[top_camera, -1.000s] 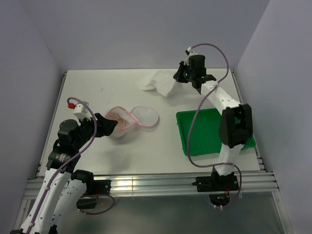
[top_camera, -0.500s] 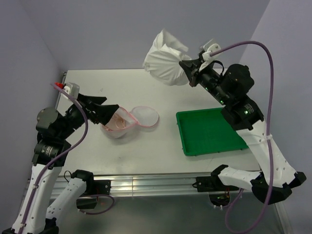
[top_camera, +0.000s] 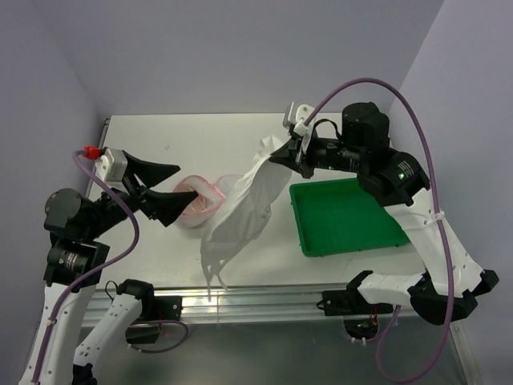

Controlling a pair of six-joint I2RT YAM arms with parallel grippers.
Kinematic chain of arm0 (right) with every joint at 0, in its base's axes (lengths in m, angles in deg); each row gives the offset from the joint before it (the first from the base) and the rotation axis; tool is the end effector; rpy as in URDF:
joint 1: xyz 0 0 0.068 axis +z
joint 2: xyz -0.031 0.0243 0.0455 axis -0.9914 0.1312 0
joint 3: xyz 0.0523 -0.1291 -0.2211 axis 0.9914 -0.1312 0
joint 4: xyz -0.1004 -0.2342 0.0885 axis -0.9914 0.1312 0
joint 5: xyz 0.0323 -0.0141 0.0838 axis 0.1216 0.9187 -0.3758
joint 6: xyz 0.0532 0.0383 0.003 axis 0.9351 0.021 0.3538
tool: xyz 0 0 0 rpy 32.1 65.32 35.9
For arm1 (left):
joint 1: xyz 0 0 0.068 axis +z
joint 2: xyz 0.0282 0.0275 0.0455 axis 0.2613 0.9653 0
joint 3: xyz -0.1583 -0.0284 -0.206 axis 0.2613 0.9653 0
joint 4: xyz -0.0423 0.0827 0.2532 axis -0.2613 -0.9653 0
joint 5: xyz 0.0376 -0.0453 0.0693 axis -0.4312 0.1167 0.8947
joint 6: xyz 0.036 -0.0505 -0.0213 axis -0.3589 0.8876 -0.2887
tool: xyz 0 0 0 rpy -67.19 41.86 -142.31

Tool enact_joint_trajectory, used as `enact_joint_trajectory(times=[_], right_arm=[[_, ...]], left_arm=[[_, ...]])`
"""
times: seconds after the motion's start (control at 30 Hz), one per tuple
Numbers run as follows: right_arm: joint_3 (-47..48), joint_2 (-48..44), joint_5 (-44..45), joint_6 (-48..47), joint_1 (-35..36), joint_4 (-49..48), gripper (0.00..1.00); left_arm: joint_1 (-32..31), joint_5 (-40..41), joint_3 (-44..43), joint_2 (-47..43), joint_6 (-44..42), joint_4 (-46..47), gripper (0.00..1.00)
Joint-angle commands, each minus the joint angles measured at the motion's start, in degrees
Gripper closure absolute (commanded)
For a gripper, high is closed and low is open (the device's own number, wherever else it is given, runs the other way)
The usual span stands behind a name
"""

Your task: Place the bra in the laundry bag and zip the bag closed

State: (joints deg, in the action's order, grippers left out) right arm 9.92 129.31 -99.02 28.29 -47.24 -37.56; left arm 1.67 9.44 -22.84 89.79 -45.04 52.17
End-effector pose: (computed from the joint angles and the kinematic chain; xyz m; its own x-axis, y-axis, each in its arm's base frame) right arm 0.1787 0.1592 0.4893 0.1938 -0.2929 -0.9363 -0.9063 0.3118 -0.2852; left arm 0.1216 -0.0634 0.4378 -0.1083 -0.2631 -0.9587 0.8106 0.5349 -0.2384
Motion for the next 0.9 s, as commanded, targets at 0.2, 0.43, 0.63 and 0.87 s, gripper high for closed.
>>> enact_joint_trajectory(times=[0.2,0.43,0.63,0.87], right_arm=[[10.7,4.9,-8.1,-3.8,3.5,8.1,1.00],[14.9,10.1,-3.3,-3.1,7.7,9.9,1.00],[16.5,12.1,-0.7,-3.0,9.2,9.8,1.00],[18.7,13.2,2.7,-4.2,9.2,11.5,1.00]], left_arm=[[-1.7,-13.8,6.2,0.9,3.8,8.9,0.01],[-11.1,-8.5,9.6,2.8,2.5,7.9,0.01],[-21.2,-0.9,8.2,6.8,-2.7,4.5,0.10],[-25.8,6.2,7.8,8.1,-5.4,0.8,0.32]])
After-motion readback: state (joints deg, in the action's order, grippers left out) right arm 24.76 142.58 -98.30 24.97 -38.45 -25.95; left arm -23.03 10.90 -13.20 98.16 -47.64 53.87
